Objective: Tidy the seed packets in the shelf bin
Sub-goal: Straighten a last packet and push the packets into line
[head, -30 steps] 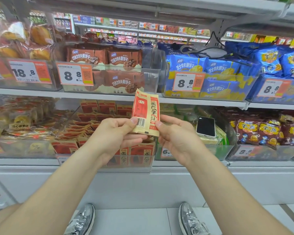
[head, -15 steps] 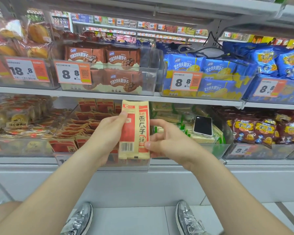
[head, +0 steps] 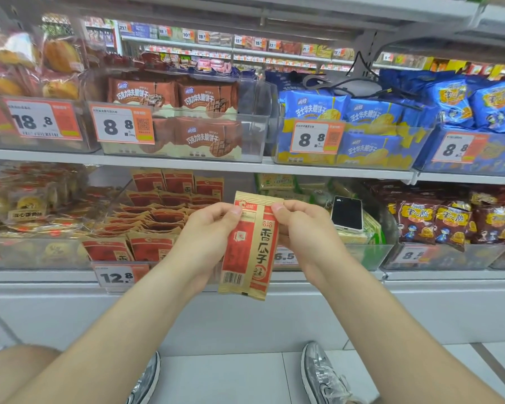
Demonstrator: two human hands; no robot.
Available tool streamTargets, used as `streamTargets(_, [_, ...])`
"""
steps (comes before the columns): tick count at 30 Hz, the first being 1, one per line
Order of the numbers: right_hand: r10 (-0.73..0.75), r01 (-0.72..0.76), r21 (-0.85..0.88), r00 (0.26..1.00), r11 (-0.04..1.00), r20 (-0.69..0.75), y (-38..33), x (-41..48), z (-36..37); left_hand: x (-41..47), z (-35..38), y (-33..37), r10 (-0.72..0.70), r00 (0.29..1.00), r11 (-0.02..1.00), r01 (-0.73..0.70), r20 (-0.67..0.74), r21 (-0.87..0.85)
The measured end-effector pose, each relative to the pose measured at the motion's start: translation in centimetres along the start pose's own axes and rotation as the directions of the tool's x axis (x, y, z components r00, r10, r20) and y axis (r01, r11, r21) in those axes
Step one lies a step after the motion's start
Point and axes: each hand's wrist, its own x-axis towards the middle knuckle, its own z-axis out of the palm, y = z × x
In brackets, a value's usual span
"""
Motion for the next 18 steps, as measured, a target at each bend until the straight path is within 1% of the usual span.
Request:
streamTargets(2, [0.004,-0.004,0.008,1.000,1.000,0.003,-0.13,-0.01,0.05,-0.13,0.03,0.17,0.014,0.999,1.000,-0.015,-0.031,-0.022])
streamTargets(5, [0.001,-0.001,0.010,1.000,1.000,-0.016,-0.32,-0.15,0.32,-0.13,0.13,0.35,0.062,0.991,0.990,-0.076,-0.115,-0.115])
streamTargets(7, [-0.013,0.012,-0.007,0.999,1.000,-0.032,-0.45,-0.36,0.54,-0.04,0.14,0.36,0.112,0.979,0.986,-0.132,-0.173,-0.106])
streamTargets(11, [-0.039,0.038,-0.022,0.998,0.999,-0.052,-0.44,-0.64,0.82,0.21,0.10,0.10,0.254,0.950,0.967,-0.245,-0.184,0.069])
streamTargets(15, [-0.093,0.093,-0.001,0.995,0.996,-0.046,-0.25,-0.60,0.68,0.30,0.03,-0.05,0.353,0.918,0.922,-0.307,-0.184,0.237])
streamTargets(18, [-0.124,0.125,0.028,0.992,0.992,-0.031,-0.22,-0.65,0.68,0.02,0.05,-0.20,0.409,0.892,0.875,-0.323,-0.194,0.359])
